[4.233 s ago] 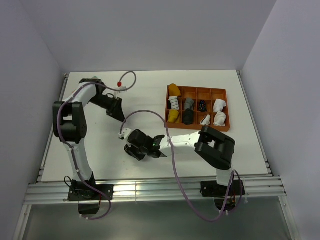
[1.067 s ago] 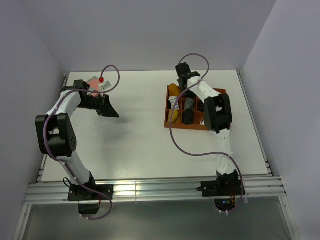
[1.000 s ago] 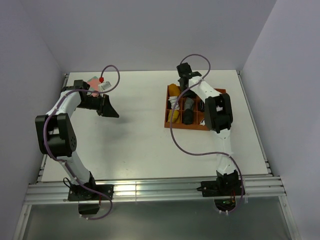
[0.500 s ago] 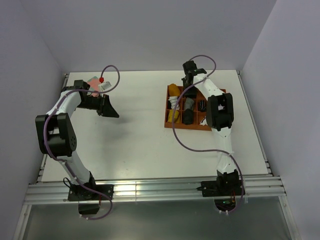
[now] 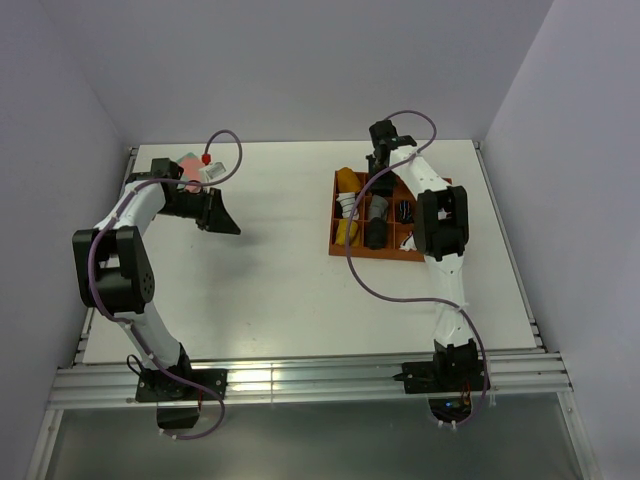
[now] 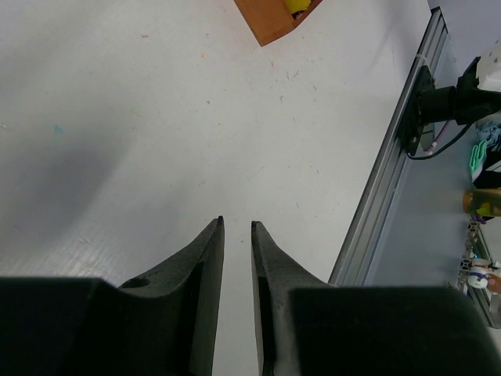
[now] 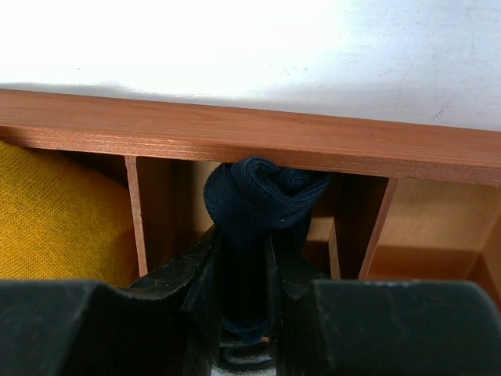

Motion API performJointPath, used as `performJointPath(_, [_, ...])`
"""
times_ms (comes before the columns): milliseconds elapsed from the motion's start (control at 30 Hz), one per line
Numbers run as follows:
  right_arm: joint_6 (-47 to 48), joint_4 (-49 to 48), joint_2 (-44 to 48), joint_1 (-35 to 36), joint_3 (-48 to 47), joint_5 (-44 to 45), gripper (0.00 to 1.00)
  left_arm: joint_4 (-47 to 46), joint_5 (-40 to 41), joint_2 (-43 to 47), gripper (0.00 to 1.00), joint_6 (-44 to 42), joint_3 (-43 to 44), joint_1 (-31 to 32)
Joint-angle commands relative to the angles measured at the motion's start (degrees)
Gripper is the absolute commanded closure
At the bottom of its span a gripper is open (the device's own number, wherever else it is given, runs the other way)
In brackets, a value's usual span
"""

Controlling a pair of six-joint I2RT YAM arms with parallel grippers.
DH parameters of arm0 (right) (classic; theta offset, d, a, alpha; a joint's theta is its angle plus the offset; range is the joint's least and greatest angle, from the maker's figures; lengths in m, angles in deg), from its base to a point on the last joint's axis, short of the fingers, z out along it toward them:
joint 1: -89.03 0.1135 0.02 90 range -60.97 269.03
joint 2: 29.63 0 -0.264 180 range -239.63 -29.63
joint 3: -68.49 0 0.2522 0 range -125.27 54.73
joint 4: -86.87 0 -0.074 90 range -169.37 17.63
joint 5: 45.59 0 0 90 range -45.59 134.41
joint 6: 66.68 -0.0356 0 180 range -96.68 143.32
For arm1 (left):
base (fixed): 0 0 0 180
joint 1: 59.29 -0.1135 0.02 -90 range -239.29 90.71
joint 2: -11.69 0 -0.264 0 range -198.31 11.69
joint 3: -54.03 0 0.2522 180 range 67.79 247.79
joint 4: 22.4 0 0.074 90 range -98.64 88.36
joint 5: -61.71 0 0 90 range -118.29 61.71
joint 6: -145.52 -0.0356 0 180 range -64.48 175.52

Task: Roll the socks
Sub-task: Place the sock in the storage box.

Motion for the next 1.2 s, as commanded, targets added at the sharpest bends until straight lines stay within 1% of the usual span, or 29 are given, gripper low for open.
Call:
performJointPath(0, [-0.11, 2.32, -0.97, -0.26, -1.07, -0.64, 0.8, -1.55, 0.61, 0.61, 0.75, 1.18, -0.27, 0.48])
performJointPath(33, [-0.11, 1.44, -0.8, -0.26, -0.02, -0.2, 0.79, -1.55, 0.87, 0.61, 0.75, 1.09, -0.27, 0.56])
performJointPath(100, [-0.02, 0.12, 0.69, -0.26, 1.65, 0.16, 0.75, -1.55, 1.05, 0.52, 0.75, 1.0, -0.19, 0.56])
performJointPath(133, [-0.02, -1.1, 1.31, -0.26, 3.14, -0.02, 0.73, -1.55, 1.14, 0.52, 0.75, 1.09, -0.19, 0.65])
performJointPath(167, [-0.11, -1.55, 2.1, -0.26, 3.59, -0.02, 0.66, -1.55, 1.31, 0.34, 0.74, 1.0, -0.19, 0.65])
performJointPath(267, [-0.2, -2.52, 2.9, -0.25, 4.47, 0.51, 0.6, -1.64, 1.05, 0.43, 0.75, 1.0, -0.27, 0.65])
performJointPath(500, [-0.2, -4.45, 5.18, -0.08, 6.14, 1.3, 0.57, -1.81, 1.49, 0.87, 0.75, 1.18, -0.19, 0.83])
performJointPath(667, [-0.72, -5.95, 7.9, -0.17, 7.2, 3.58, 0.52, -1.81, 1.23, 0.52, 0.75, 1.27, -0.01, 1.0])
performJointPath(900, [-0.64, -4.63, 7.99, -0.17, 4.83, 3.24, 0.48, -1.9, 1.4, 0.43, 0.74, 1.27, 0.16, 1.27])
performJointPath(1167, [-1.08, -5.6, 9.93, -0.17, 5.88, 2.44, 0.45, -1.29, 1.67, 0.08, 0.75, 0.74, 0.52, 1.27])
